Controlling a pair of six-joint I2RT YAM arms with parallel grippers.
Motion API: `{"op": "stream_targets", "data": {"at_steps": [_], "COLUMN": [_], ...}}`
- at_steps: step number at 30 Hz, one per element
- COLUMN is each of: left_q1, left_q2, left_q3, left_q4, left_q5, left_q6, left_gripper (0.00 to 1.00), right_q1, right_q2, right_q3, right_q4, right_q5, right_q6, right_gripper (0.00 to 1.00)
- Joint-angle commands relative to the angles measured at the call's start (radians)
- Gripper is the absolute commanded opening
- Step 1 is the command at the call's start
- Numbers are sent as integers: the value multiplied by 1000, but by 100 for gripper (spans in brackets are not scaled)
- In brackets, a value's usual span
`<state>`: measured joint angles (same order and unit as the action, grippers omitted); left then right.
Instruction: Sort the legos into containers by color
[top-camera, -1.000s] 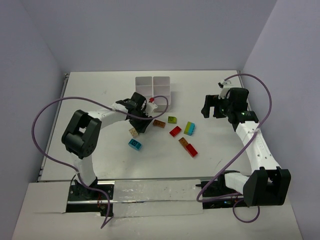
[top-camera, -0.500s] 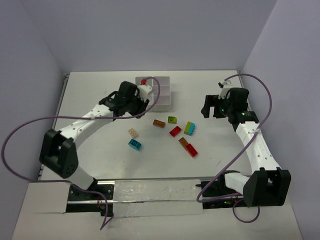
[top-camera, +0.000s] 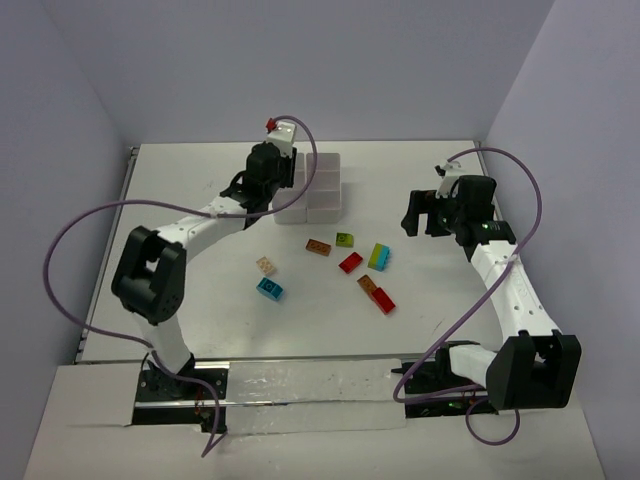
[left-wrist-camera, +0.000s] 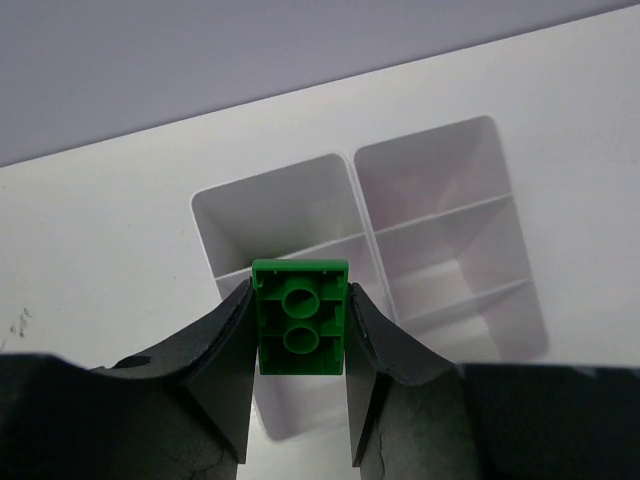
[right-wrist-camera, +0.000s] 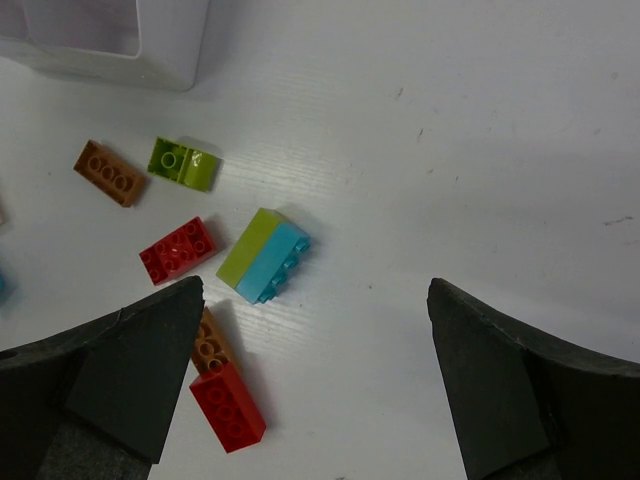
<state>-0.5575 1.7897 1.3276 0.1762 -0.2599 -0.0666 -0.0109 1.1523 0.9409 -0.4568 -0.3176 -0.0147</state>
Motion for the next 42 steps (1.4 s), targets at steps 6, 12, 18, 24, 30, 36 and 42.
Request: {"op": "stream_targets", "data": {"at_steps": [6, 12, 18, 24, 30, 36, 42], "left_q1": [6, 8, 12, 16, 29, 31, 36], "left_q2": [182, 247, 251, 262, 268, 235, 137], "left_q3": [183, 209, 173, 166, 178, 167, 146], "left_q4": [293, 307, 308, 300, 259, 229, 147], "left_q5": [-115, -120, -114, -119, -113, -78, -36], "left_q6": [12, 29, 26, 17, -3, -18, -30], "left_gripper": [6, 12, 17, 36, 47, 64, 71], "right_q1": [6, 6, 6, 6, 6, 6, 6], "right_q2": [-4, 3, 10, 12, 7, 9, 14], "right_q3": [22, 19, 20, 15, 17, 18, 24], "right_q4": [24, 27, 26, 26, 24, 24, 26], "right_q5": [16, 14, 11, 9, 12, 9, -4], "right_q6": [8, 5, 6, 7, 5, 9, 13], "right_gripper": [100, 100, 100, 100, 100, 100, 100]}}
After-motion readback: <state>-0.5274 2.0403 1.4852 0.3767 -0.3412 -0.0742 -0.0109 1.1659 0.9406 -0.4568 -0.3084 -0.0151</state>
